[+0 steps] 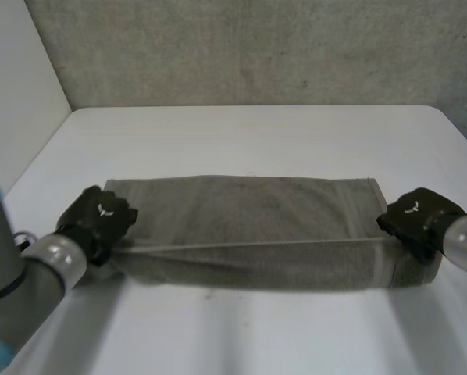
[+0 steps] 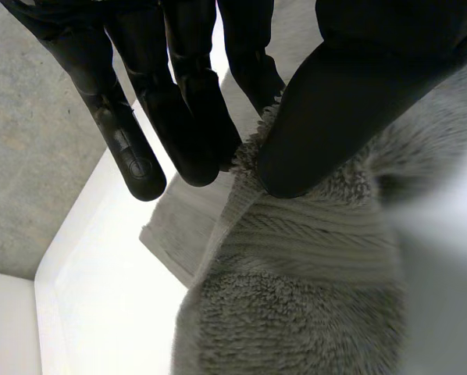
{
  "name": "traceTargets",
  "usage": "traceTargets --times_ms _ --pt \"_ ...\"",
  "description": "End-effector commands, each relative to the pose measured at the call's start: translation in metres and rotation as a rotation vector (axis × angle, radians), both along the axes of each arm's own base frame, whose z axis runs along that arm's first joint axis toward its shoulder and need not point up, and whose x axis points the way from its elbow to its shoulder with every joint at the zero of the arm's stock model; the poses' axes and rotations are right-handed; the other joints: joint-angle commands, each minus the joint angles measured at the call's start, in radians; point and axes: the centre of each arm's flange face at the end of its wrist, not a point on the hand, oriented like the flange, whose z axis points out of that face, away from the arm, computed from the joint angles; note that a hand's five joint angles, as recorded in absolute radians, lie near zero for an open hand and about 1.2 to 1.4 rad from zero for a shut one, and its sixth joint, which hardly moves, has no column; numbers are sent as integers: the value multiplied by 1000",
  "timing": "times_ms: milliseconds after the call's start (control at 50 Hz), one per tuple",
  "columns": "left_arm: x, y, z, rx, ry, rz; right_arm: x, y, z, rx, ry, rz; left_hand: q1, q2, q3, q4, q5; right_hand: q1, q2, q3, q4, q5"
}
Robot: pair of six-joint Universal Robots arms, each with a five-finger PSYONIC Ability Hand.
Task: Fold the towel.
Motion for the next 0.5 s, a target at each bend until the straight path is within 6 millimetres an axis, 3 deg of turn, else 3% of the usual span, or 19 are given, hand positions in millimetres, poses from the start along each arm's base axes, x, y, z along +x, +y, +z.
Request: traceTargets --times_ms 20,40,140,180,280,500 --pt "-23 -64 -26 -23 6 -7 17 -55 -19 -64 -37 -36 202 178 179 177 194 63 66 63 57 52" --pt "-23 -64 -26 -23 6 -7 17 -55 -19 -64 -38 -36 202 178 179 177 194 63 66 63 57 52" --pt "-37 -92 -34 -55 17 -17 36 -92 -26 -152 -98 -35 202 178 179 177 194 63 66 63 57 52" --pt "-45 -110 -37 -91 26 -22 41 -99 -28 -173 -106 -30 202 178 179 177 194 63 66 63 57 52" --pt "-53 -134 -44 -129 34 -20 54 -116 -36 -219 -118 -19 202 178 179 177 194 63 66 63 57 52" --pt "-66 -170 -53 -199 56 -15 70 -150 -59 -284 -101 -46 202 178 179 177 194 63 66 63 57 52"
